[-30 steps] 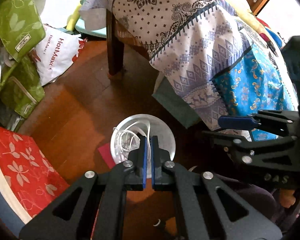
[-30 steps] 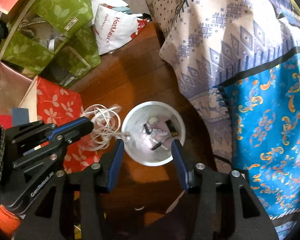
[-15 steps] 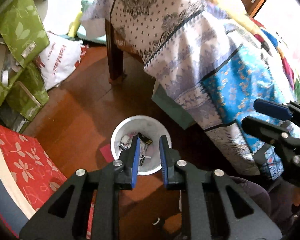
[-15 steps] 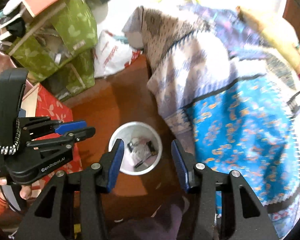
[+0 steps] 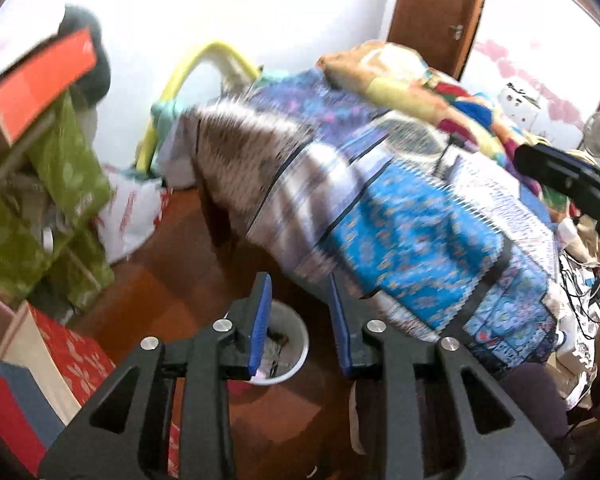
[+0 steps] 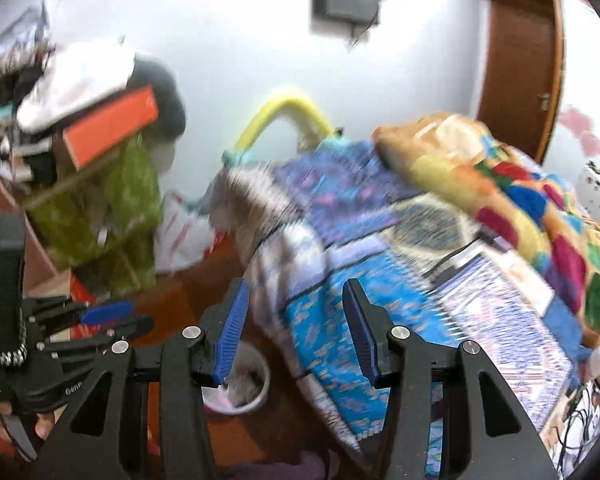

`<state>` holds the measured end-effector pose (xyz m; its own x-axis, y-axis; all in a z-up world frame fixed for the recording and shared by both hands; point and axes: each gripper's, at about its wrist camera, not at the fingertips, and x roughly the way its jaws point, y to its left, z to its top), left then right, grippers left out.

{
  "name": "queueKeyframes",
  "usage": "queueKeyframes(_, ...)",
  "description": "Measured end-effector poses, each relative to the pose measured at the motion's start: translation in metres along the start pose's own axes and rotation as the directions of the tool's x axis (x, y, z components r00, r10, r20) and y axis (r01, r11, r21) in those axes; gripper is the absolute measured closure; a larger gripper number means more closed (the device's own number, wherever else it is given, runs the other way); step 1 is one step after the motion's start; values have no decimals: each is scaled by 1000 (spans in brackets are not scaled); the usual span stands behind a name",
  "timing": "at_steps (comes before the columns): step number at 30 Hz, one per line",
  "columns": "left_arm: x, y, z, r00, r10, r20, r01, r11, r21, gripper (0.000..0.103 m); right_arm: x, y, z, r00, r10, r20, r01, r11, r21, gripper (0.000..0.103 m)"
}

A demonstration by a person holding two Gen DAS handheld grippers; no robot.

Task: Collect trash
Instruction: 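Raise both open grippers back toward the last items on the bed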

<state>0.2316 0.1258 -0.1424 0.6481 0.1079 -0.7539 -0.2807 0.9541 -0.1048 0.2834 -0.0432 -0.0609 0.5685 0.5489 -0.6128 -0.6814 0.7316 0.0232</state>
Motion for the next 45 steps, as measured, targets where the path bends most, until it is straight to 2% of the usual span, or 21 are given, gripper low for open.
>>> queueKeyframes(4, -26, -40, 17, 996, -20, 84, 14, 997, 75, 68, -40, -32, 7, 996, -61, 72, 59, 998, 33, 58)
queueKeyframes(7, -37, -72, 28, 991, -51, 128, 35, 992, 118, 62, -60, -56, 7, 991, -81, 103, 74, 995, 72, 58)
queueKeyframes(10, -42, -101, 38, 984, -93, 149, 72, 988, 139, 51, -79, -88, 3, 982, -122, 141, 105, 987, 122, 58)
queueKeyframes(14, -33, -142, 55, 981, -130, 146, 107, 982, 152, 40, -94, -137, -1, 963, -223, 149, 195, 963, 186, 58)
queueKeyframes(15, -28, -152, 60, 980, -141, 142, 119, 981, 154, 35, -96, -147, -1, 958, -244, 148, 214, 957, 197, 56)
queueKeyframes(16, -23, -163, 65, 979, -150, 137, 128, 979, 156, 34, -97, -158, -2, 952, -268, 146, 236, 950, 207, 48)
queueKeyframes(18, -10, -184, 74, 978, -163, 128, 140, 975, 171, 32, -98, -184, -5, 936, -323, 138, 289, 932, 218, 40)
queueKeyframes(20, 2, -200, 80, 978, -172, 117, 148, 971, 189, 32, -97, -202, -9, 930, -343, 133, 309, 924, 224, 39)
queueKeyframes(22, 19, -220, 90, 978, -184, 101, 160, 965, 210, 32, -88, -226, -11, 925, -364, 109, 331, 912, 242, 33)
queueKeyframes(26, 58, -254, 109, 974, -214, 70, 192, 952, 239, 31, -68, -260, -14, 930, -363, 65, 333, 901, 277, 20)
queueKeyframes(33, 132, -284, 143, 968, -252, 13, 242, 941, 239, 31, -16, -293, -21, 936, -352, -15, 344, 904, 252, 20)
queueKeyframes(41, 220, -294, 181, 961, -274, -27, 274, 944, 184, 31, 67, -334, -33, 960, -259, -109, 280, 919, 278, 20)
queueKeyframes(45, 263, -295, 197, 950, -311, -30, 313, 944, 109, 31, 102, -354, -38, 964, -217, -157, 257, 912, 321, 20)
